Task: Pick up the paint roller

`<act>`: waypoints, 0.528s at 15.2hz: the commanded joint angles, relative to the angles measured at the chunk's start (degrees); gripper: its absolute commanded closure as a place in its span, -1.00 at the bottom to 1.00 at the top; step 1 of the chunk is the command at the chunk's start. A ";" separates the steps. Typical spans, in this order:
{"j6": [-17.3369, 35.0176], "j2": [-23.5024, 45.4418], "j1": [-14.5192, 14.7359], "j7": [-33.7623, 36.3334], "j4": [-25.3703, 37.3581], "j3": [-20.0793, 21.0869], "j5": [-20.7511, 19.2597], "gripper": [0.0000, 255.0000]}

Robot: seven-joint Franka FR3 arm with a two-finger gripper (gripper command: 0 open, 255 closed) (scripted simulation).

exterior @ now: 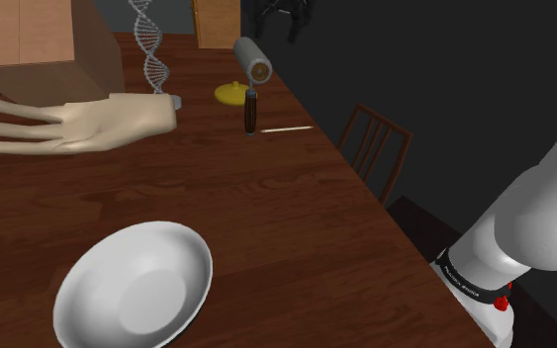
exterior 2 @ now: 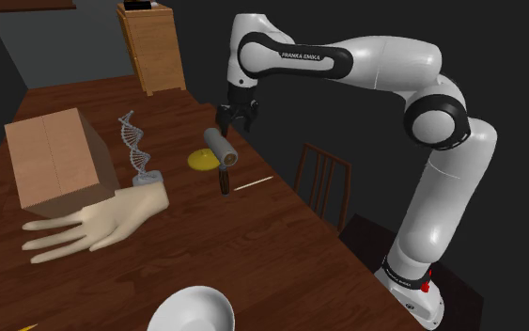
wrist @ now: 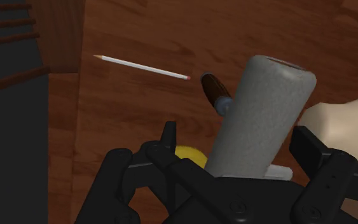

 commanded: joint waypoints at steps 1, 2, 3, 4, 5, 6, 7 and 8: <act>-1.32 5.99 0.56 2.16 6.81 0.45 -0.62 -1.00; -2.31 8.94 0.91 3.16 10.50 0.58 -0.93 -1.00; -3.47 12.02 1.31 4.14 14.49 0.66 -1.25 -1.00; -4.81 15.27 1.76 5.12 18.84 0.72 -1.59 -1.00; -3.89 14.95 1.75 4.98 17.59 0.66 -1.50 -1.00; -2.97 14.64 1.71 4.84 16.36 0.63 -1.44 -1.00; -2.08 14.37 1.67 4.71 15.19 0.62 -1.37 -1.00; -1.22 14.14 1.63 4.58 14.09 0.62 -1.32 -1.00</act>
